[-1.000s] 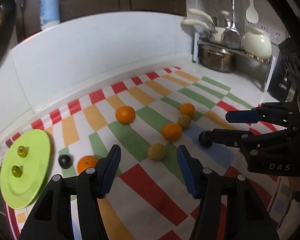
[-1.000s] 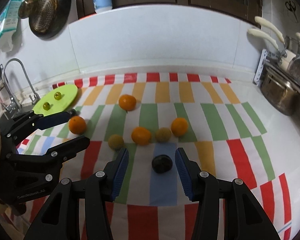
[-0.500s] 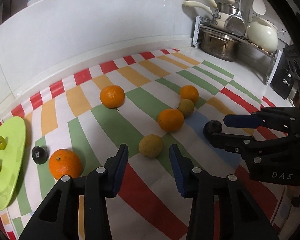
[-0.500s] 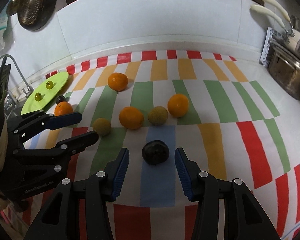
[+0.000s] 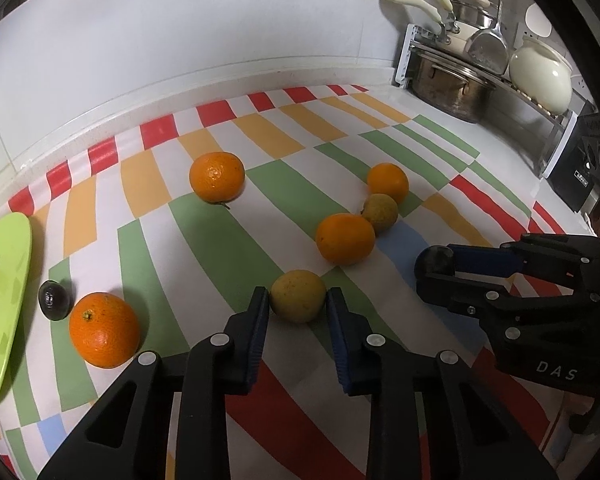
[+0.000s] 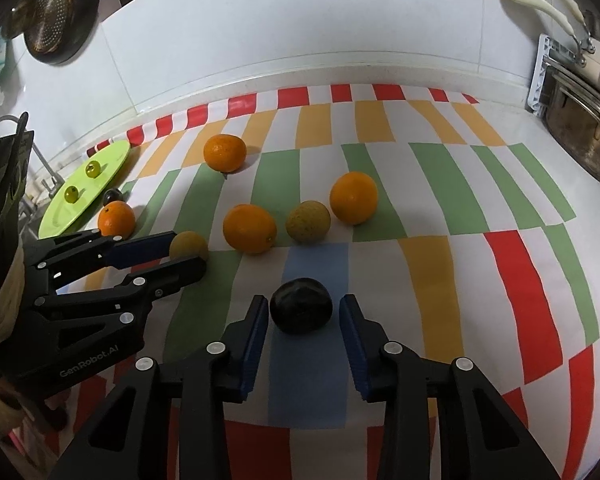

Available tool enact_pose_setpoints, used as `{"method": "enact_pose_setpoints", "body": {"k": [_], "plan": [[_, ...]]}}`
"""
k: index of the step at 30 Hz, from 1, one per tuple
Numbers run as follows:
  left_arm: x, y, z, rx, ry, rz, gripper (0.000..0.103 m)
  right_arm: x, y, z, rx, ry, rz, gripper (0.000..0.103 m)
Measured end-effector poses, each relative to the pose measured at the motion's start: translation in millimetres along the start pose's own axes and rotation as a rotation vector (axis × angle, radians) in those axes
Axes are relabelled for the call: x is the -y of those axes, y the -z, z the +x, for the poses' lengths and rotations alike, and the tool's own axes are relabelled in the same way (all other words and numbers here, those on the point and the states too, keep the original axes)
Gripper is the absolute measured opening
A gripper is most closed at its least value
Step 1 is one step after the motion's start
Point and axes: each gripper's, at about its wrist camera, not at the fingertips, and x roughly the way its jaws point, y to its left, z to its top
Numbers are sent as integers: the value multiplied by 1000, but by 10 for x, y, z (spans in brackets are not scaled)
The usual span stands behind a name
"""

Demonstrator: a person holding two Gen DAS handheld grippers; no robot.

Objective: Organize fruits
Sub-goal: 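Grasp a yellowish citrus with the left gripper while the right grasps a dark plum, then carry the yellowish citrus and dark plum over the plate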

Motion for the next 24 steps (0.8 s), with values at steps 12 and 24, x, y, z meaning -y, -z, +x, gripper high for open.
{"method": "enact_pose_setpoints", "body": {"k": [12, 24], "plan": [[-22, 10, -279, 38, -32, -34, 29, -103, -34, -160, 35, -20, -22, 32], [-177, 68, -805, 124, -115, -101, 29, -450, -169, -463, 121, -75, -93, 32]]}}
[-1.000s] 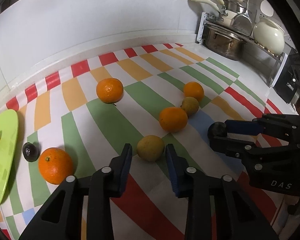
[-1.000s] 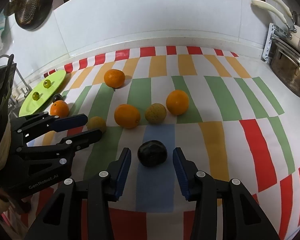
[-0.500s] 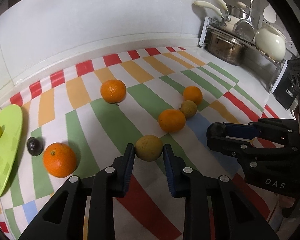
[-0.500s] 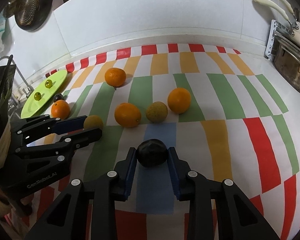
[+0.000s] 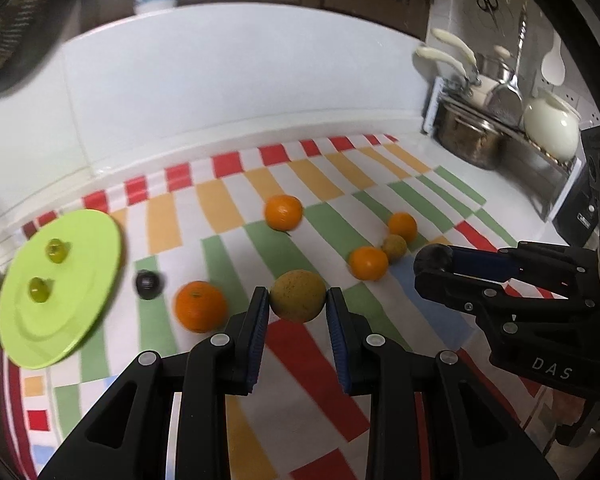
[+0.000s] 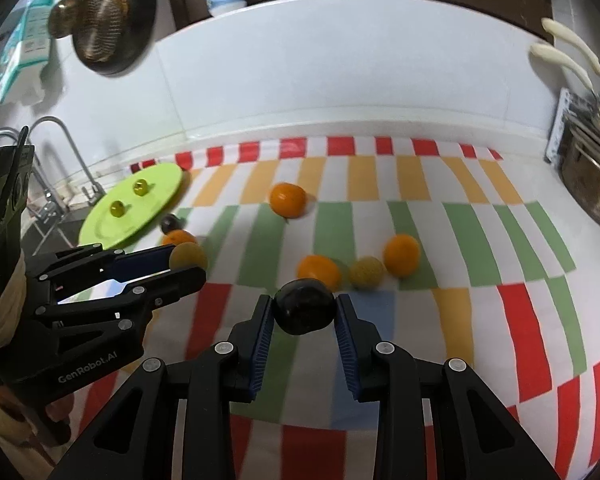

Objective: Organize fruits
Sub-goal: 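Carry the yellowish citrus and dark plum over the plate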

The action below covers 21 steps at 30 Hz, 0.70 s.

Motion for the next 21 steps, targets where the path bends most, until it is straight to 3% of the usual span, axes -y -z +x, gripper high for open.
{"method": "enact_pose_setpoints", "body": {"k": [21], "plan": [[-718, 87, -756, 111, -203, -187, 29, -847, -453, -72, 140, -178, -156, 32]]}}
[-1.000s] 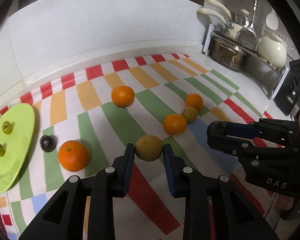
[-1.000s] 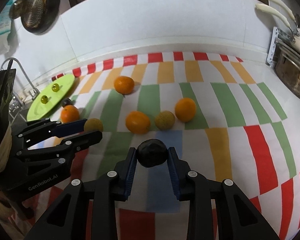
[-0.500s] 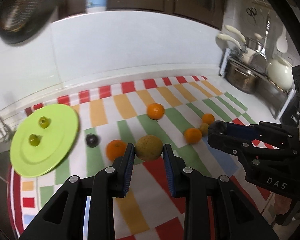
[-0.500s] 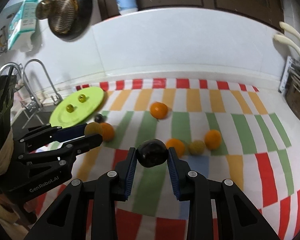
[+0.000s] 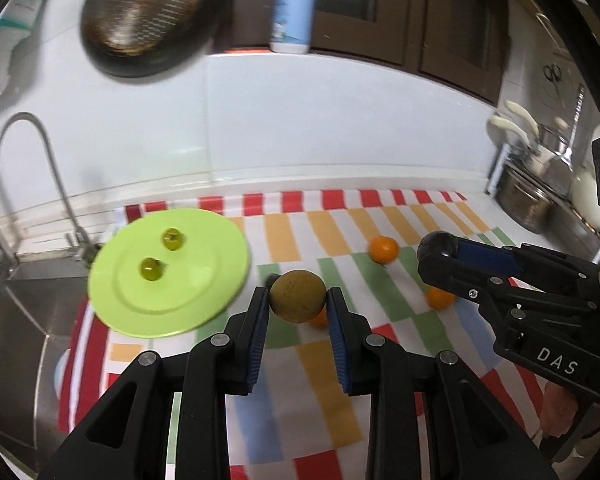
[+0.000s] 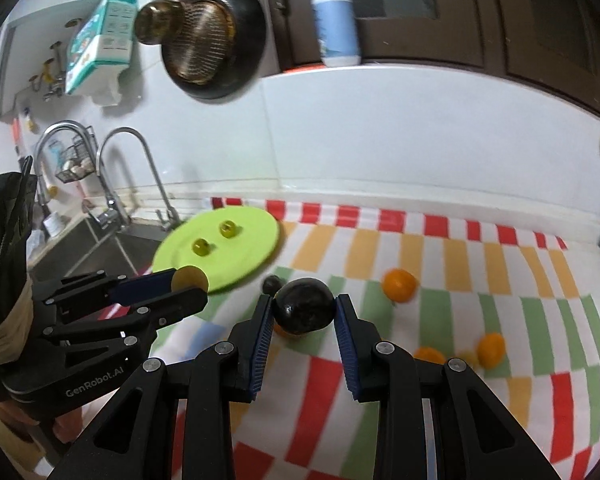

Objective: Organize fruits
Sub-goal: 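Carry the yellowish citrus and dark plum over the plate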

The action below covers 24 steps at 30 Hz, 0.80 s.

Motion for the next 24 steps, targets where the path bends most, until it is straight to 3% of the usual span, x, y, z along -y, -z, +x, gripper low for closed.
{"method": "enact_pose_setpoints", "body": {"k": [12, 24], "plan": [[-356, -76, -94, 33, -96, -42, 29, -314, -252, 222, 34, -92, -52, 32], [-827, -69, 96, 13, -209, -66, 29, -621, -439, 726, -4, -153, -98, 32]]}}
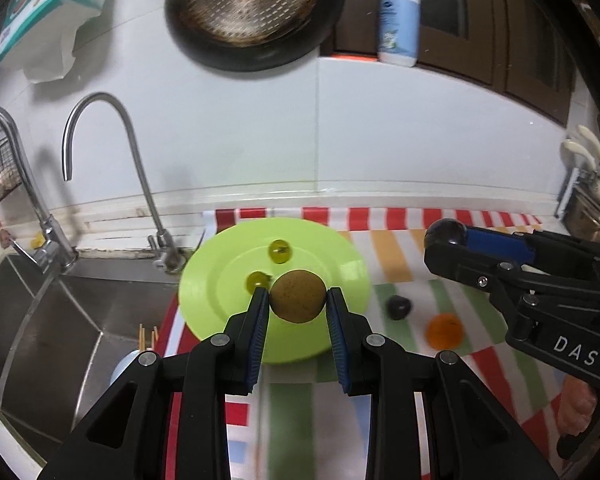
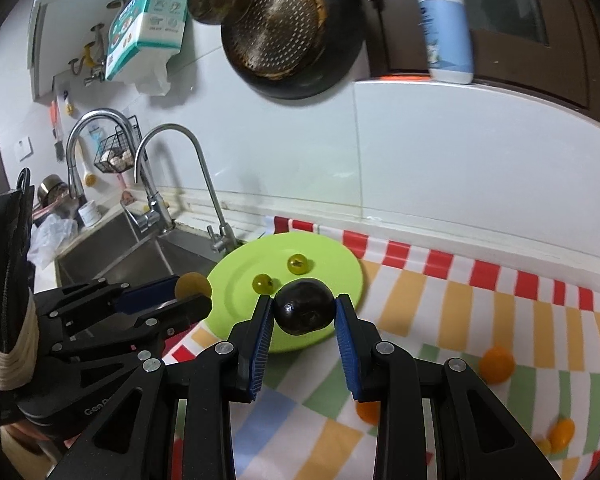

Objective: Organize fruits
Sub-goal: 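Carry the yellowish citrus and dark plum over the plate, then open both grippers to release the fruits onto the plate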

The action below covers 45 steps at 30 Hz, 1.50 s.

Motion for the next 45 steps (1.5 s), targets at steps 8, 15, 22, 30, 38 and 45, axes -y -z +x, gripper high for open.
{"method": "enact_pose_setpoints", "body": {"k": [8, 15, 22, 30, 38, 45], "plan": [[-227, 67, 340, -52, -32, -17, 29, -75, -1, 505, -76, -19, 3, 32], [-338, 160, 670, -112, -31, -24, 29, -66, 95, 955, -153, -6, 24, 32], [-370, 203, 843, -136, -30, -21, 29, -24, 134, 1203, -186, 0, 30, 32], [-397, 172, 875, -134, -37, -24, 33, 7, 135, 1243, -186, 8, 39, 35], [-310, 129, 611, -103, -50, -24, 34, 77, 134, 1005, -156, 19, 80, 37], [-173, 28, 279, -28, -37, -13, 40, 78, 104, 594, -94, 32, 71, 37]]}}
